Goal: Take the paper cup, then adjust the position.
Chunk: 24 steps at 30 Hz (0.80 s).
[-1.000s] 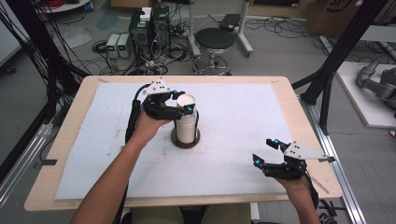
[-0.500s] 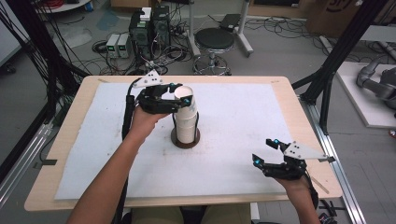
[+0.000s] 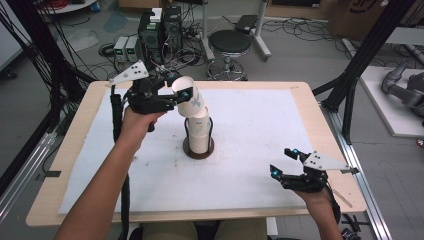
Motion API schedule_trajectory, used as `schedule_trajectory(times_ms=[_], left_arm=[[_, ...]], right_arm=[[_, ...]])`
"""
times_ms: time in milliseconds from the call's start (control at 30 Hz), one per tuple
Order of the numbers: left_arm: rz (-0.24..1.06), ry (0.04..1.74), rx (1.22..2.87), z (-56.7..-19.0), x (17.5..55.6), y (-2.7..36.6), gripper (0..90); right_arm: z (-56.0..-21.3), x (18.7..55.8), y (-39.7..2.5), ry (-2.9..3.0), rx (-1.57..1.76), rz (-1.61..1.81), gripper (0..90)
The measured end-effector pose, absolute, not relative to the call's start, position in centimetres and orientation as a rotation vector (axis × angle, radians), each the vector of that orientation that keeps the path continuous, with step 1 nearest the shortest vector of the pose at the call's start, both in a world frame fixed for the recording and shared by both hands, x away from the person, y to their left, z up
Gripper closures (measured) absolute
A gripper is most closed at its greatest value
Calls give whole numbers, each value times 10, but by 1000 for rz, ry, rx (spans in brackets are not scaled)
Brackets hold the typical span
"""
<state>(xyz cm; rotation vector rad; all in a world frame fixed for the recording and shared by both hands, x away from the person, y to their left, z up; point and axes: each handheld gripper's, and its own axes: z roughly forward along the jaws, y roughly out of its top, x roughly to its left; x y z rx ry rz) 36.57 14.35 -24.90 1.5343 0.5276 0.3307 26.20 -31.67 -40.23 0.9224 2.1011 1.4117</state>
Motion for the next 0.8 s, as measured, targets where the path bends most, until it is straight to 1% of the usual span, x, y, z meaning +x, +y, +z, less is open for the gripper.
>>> schedule_trajectory(times_ms=[200,433,633,800], left_arm=[[358,527,1538,-248,354,168,360],[395,550,1565,-264,344,196,359],[390,576,1569,-284,334,206,359],[377,580,1567,-293,329,208,359]], right_arm=[[-403,263,-316,2099,933,1408,207],[-402,266,-315,2101,942,1408,207],[-403,268,-312,2109,933,1409,207],[-401,269,-311,2101,921,1420,207]])
